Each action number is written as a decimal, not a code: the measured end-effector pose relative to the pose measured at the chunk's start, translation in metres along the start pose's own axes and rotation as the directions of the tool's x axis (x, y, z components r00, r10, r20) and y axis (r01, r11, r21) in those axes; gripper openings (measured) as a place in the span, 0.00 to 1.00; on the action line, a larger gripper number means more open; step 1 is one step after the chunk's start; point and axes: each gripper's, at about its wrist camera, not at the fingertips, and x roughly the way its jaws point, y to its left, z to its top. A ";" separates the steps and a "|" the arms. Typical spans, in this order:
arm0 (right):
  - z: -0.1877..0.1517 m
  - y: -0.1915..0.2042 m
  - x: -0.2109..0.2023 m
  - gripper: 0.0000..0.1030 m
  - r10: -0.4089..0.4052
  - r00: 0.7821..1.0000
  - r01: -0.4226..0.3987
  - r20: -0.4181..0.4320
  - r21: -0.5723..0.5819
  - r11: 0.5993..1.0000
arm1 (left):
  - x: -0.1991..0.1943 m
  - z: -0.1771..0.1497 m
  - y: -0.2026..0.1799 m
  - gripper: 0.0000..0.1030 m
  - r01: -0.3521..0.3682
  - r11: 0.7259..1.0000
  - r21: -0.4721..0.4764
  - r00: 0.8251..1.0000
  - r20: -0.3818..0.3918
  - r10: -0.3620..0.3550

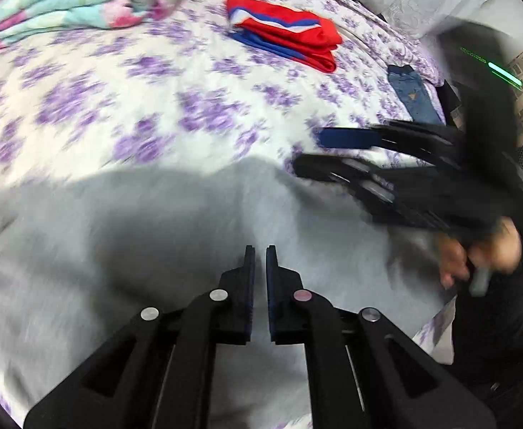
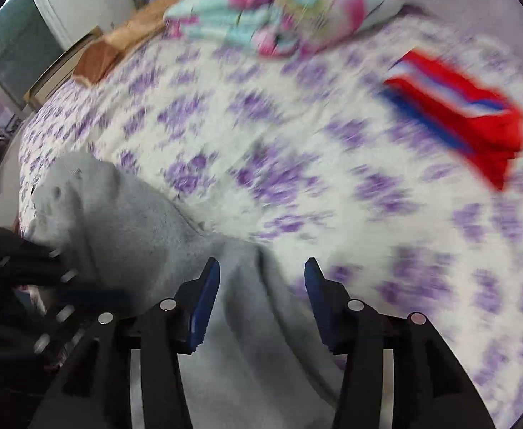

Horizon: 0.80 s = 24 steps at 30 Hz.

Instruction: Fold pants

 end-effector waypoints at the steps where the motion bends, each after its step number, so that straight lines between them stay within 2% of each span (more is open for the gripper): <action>1: -0.012 0.003 -0.019 0.48 -0.025 0.999 0.025 0.027 -0.010 1.000 | 0.011 0.008 -0.002 0.04 0.008 1.000 -0.004 1.000 -0.016 -0.008; 3: -0.035 0.009 -0.037 0.47 -0.038 0.999 0.039 0.038 -0.022 0.999 | 0.041 0.023 -0.005 0.04 0.004 1.000 0.002 0.997 -0.074 -0.004; 5: -0.066 0.018 -0.051 0.30 -0.016 0.999 0.017 0.031 -0.022 1.000 | 0.065 0.033 -0.004 0.04 -0.033 0.999 -0.004 0.994 -0.108 0.033; 7: -0.090 0.037 -0.054 0.25 0.035 0.999 -0.034 0.018 -0.020 0.999 | 0.073 0.042 -0.002 0.03 -0.023 1.000 -0.011 0.994 -0.106 0.022; 9: -0.108 0.059 -0.056 0.24 0.079 0.996 -0.079 0.032 -0.025 0.997 | 0.071 0.045 0.000 0.03 -0.007 1.000 -0.021 0.994 -0.111 0.005; 13: -0.116 0.089 -0.043 0.21 0.111 0.992 -0.110 0.054 -0.034 0.993 | 0.074 0.046 0.002 0.03 0.013 1.000 -0.025 0.993 -0.115 -0.016; 17: -0.132 0.103 0.014 0.20 0.114 0.988 -0.111 -0.102 0.034 0.993 | 0.077 0.049 0.006 0.02 0.045 0.999 -0.021 0.994 -0.102 -0.047; 19: -0.137 0.114 0.010 0.20 0.053 0.997 -0.053 -0.053 -0.004 0.999 | 0.076 0.049 0.011 0.02 0.069 0.997 -0.021 0.992 -0.103 -0.070; 20: -0.136 0.115 0.008 0.20 0.049 0.998 -0.049 -0.049 0.003 0.999 | 0.076 0.050 0.013 0.02 0.080 0.997 -0.024 0.991 -0.106 -0.082; 22: -0.134 0.110 0.001 0.20 0.065 0.997 -0.063 -0.033 0.057 0.996 | 0.076 0.050 0.014 0.02 0.097 0.995 -0.021 0.990 -0.103 -0.099; 24: -0.138 0.099 -0.017 0.20 0.067 0.998 -0.069 0.023 0.129 0.989 | 0.073 0.047 0.009 0.01 0.084 0.996 0.000 0.993 -0.078 -0.084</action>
